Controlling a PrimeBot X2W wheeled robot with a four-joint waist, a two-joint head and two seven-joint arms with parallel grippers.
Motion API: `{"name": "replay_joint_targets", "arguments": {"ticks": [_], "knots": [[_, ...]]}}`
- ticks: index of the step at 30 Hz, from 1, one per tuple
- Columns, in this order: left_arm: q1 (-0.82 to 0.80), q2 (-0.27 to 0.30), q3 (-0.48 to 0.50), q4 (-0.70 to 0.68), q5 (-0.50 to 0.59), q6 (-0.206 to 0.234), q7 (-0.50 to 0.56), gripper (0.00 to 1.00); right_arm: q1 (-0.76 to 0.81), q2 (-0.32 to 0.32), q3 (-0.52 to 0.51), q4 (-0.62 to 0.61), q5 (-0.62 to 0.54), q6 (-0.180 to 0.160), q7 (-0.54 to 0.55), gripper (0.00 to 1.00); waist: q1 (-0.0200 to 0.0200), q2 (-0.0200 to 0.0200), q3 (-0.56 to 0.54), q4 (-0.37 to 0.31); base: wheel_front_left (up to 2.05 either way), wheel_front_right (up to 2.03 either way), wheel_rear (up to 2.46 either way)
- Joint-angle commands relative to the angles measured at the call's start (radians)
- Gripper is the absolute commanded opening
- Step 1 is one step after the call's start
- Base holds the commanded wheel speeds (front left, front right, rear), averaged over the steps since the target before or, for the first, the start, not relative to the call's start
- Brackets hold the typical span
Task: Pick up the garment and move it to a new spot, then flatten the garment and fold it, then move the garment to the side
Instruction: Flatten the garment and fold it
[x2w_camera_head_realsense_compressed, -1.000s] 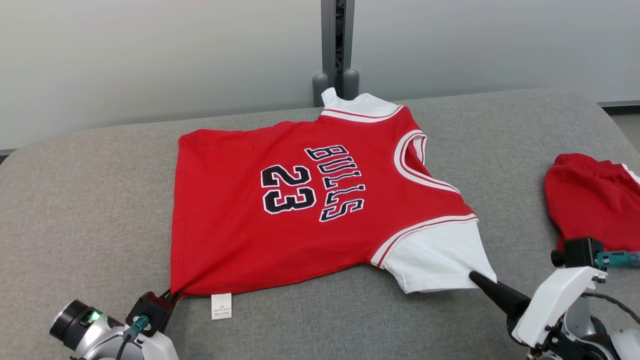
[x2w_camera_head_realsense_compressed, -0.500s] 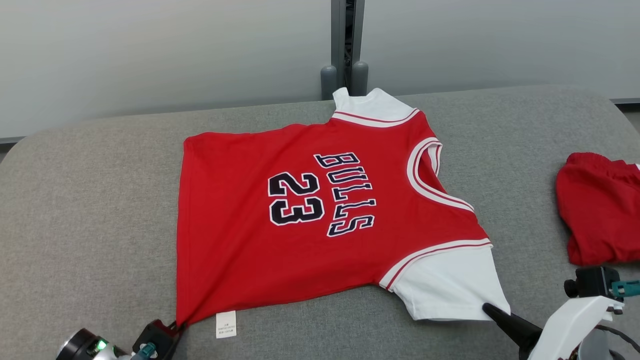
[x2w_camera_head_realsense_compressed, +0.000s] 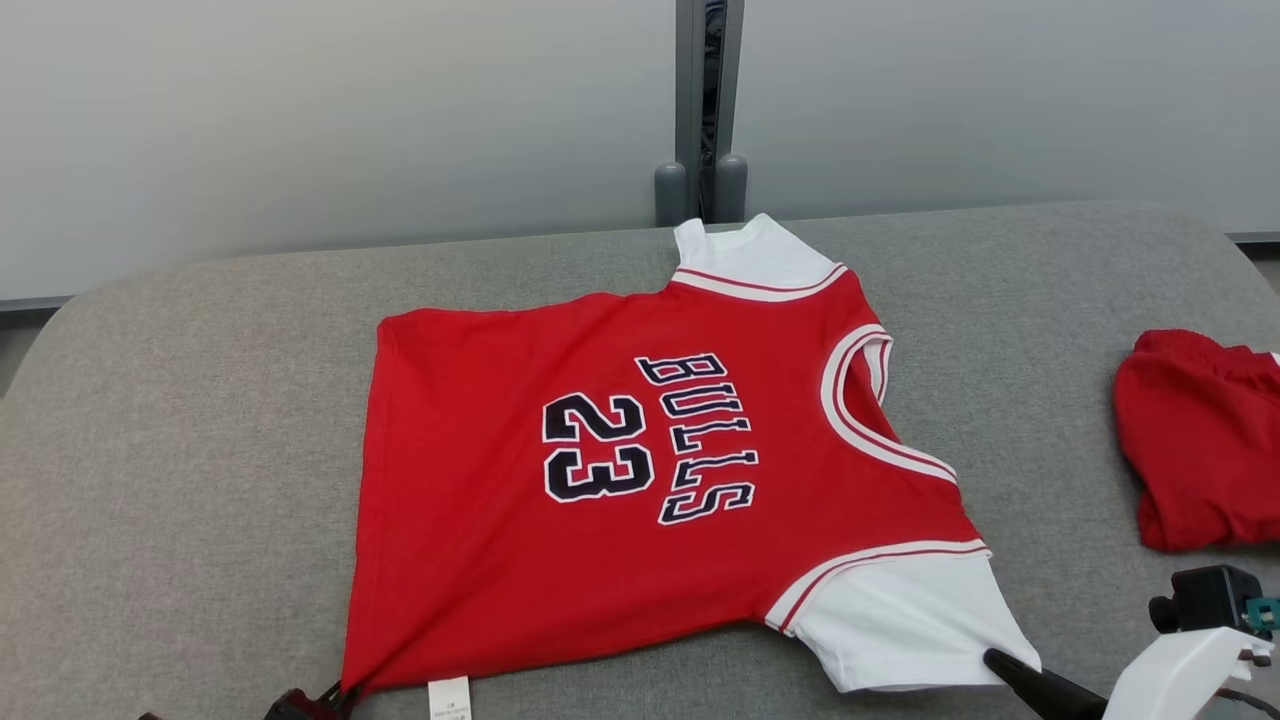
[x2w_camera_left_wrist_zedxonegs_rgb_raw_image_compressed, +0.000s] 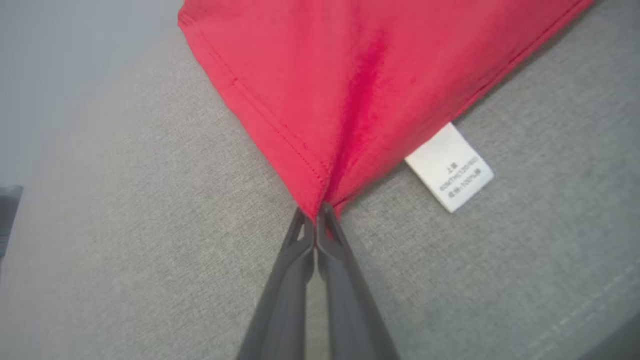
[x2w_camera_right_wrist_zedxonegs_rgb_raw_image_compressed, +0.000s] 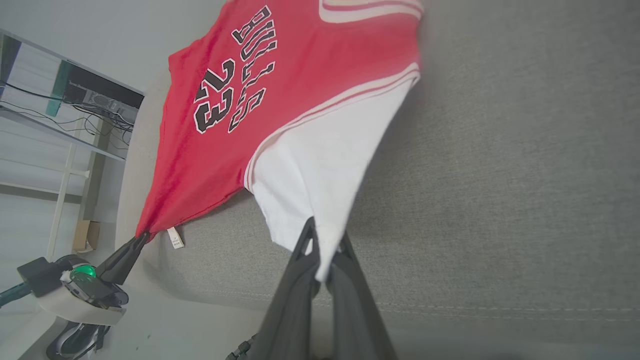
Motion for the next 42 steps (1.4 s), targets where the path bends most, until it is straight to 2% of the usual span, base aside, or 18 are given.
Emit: {"name": "replay_joint_targets", "arguments": {"ticks": [1, 9, 14, 20, 25, 29, 35, 42], "knots": [[0.01, 0.012, 0.008, -0.004, -0.002, 0.012, -0.006, 0.0, 0.009, 0.0, -0.008, -0.01, 0.004, 0.001, 0.009, 0.0, 0.0, -0.0001, -0.004, 0.003, 0.0, 0.0, 0.0], [0.017, 0.03, 0.005, -0.02, -0.013, 0.01, 0.002, 0.0, 0.039, 0.002, -0.026, -0.051, -0.003, 0.001, 0.064, 0.0, 0.0, -0.0001, -0.01, 0.001, 0.0, 0.0, 0.0], [0.023, 0.051, -0.009, -0.033, -0.017, -0.022, -0.002, 0.0, 0.06, 0.002, -0.029, -0.078, 0.007, 0.001, 0.082, 0.0, 0.0, -0.0001, -0.003, 0.0, 0.0, 0.0, 0.0], [0.005, 0.067, -0.006, -0.052, -0.021, -0.03, -0.002, 0.0, 0.034, 0.003, -0.037, -0.081, 0.014, 0.001, 0.059, 0.0, 0.0, -0.0001, 0.012, 0.005, 0.0, 0.0, 0.0], [-0.059, 0.071, -0.01, -0.073, -0.032, -0.071, 0.033, 0.0, -0.033, 0.003, -0.042, -0.072, 0.006, 0.001, 0.032, 0.0, 0.0, -0.0001, 0.042, 0.008, 0.0, 0.0, 0.0], [-0.111, 0.077, 0.0, -0.088, -0.041, -0.088, 0.058, 0.0, -0.088, 0.003, -0.045, -0.057, 0.01, 0.001, 0.016, 0.0, 0.0, -0.0001, 0.065, 0.008, 0.0, 0.0, 0.0], [-0.185, 0.086, 0.028, -0.126, -0.062, -0.088, 0.103, 0.0, -0.174, 0.003, -0.039, -0.022, -0.004, 0.001, -0.007, 0.0, 0.0, -0.0001, 0.099, 0.008, 0.0, 0.0, 0.0], [-0.255, 0.059, 0.054, -0.127, -0.089, -0.062, 0.159, 0.0, -0.308, 0.002, -0.035, 0.057, -0.029, 0.001, -0.064, 0.0, 0.0, -0.0001, 0.144, 0.001, 0.0, 0.0, 0.0]]}}
